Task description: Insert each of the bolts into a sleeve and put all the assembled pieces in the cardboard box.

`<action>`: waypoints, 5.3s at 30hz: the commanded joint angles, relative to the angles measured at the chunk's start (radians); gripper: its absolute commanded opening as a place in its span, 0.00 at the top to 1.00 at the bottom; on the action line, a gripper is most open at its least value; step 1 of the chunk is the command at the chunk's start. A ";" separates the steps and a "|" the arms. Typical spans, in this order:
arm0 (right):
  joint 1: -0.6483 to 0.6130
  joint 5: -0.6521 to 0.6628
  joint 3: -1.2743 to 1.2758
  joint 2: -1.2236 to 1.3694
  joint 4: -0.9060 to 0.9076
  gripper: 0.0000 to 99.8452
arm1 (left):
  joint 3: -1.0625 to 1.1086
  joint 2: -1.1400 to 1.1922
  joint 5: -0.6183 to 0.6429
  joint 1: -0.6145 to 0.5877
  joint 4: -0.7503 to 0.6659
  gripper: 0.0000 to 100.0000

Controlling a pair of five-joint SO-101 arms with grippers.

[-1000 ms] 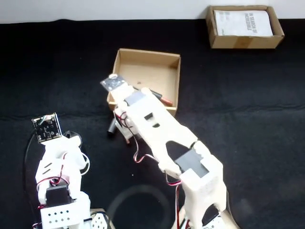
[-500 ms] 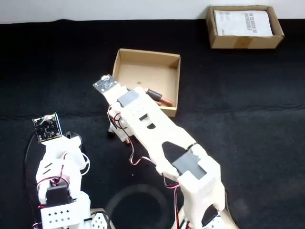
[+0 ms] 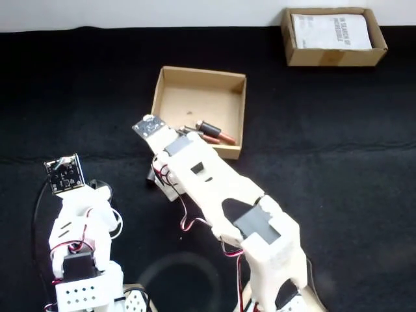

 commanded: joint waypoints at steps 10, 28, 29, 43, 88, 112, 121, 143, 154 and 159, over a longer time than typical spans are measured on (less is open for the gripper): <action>0.102 0.009 -0.338 0.039 0.240 0.99 | 0.018 -0.005 -0.002 0.021 0.003 0.99; 0.174 -0.095 -0.723 -0.449 0.676 0.99 | 0.018 0.002 0.006 0.094 0.012 0.99; 0.174 -0.095 -0.647 -0.510 0.676 0.99 | 0.018 0.001 0.006 0.110 0.026 0.99; 0.438 -0.091 0.479 -1.325 0.423 0.99 | -0.352 0.007 0.003 0.208 0.285 0.99; 1.058 0.074 1.184 -1.713 -0.114 0.99 | -1.856 2.212 0.608 0.604 0.586 0.80; 1.072 0.072 1.185 -1.713 -0.114 0.99 | -1.876 2.427 0.528 0.549 0.293 0.99; 1.036 0.066 1.185 -1.712 -0.117 0.99 | -2.167 2.425 0.522 0.572 0.661 0.99; 0.529 -0.222 1.152 -2.022 -0.338 0.99 | -2.486 1.833 0.140 0.743 0.898 0.99; 0.449 -0.040 1.257 -2.180 -0.179 0.99 | -1.719 1.178 0.041 0.874 0.770 0.99; 0.427 -0.017 1.322 -2.186 -0.219 0.99 | -1.343 0.954 0.041 0.872 0.397 0.99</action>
